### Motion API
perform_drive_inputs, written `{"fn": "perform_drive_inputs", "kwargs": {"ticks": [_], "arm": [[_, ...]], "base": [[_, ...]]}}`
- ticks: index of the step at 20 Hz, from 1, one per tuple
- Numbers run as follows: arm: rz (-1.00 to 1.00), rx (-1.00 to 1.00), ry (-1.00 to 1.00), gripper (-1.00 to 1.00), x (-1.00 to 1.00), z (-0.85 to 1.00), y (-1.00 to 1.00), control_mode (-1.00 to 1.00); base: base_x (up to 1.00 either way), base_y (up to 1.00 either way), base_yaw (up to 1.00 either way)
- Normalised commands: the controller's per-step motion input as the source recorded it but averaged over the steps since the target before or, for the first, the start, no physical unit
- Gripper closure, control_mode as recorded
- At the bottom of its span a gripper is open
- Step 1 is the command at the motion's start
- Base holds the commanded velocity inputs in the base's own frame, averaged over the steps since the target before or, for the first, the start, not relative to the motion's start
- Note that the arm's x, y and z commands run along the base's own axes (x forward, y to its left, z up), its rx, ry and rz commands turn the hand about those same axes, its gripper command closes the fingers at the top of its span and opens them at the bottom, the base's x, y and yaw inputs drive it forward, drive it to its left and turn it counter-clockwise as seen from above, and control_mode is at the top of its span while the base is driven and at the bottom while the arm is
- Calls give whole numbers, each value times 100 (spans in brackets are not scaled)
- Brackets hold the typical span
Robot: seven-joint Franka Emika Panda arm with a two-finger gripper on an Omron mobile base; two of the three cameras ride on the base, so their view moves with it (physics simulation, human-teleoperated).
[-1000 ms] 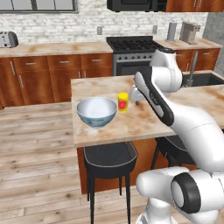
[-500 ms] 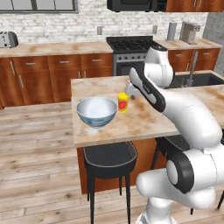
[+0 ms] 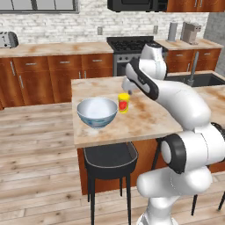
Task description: Place the cup inside the bowl on the dining table and move the bowl to any counter.
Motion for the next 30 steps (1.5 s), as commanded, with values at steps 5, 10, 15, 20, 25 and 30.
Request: {"fn": "perform_drive_inputs", "kwargs": {"ticks": [5, 10, 15, 20, 25, 30], "arm": [[0, 0, 0, -100, 43, 0, -2, -100], [0, 0, -1, -100, 36, -4, -14, -100], [0, 0, 0, -100, 27, -5, -20, -100], [0, 0, 0, -100, 30, -6, -7, -100], [0, 0, 0, -100, 40, -8, 0, -100], [0, 0, 0, -100, 13, 0, 0, -100]], "base": [[0, 0, 0], [0, 0, 0], [0, 0, 0], [0, 0, 0], [0, 0, 0], [0, 0, 0]]}}
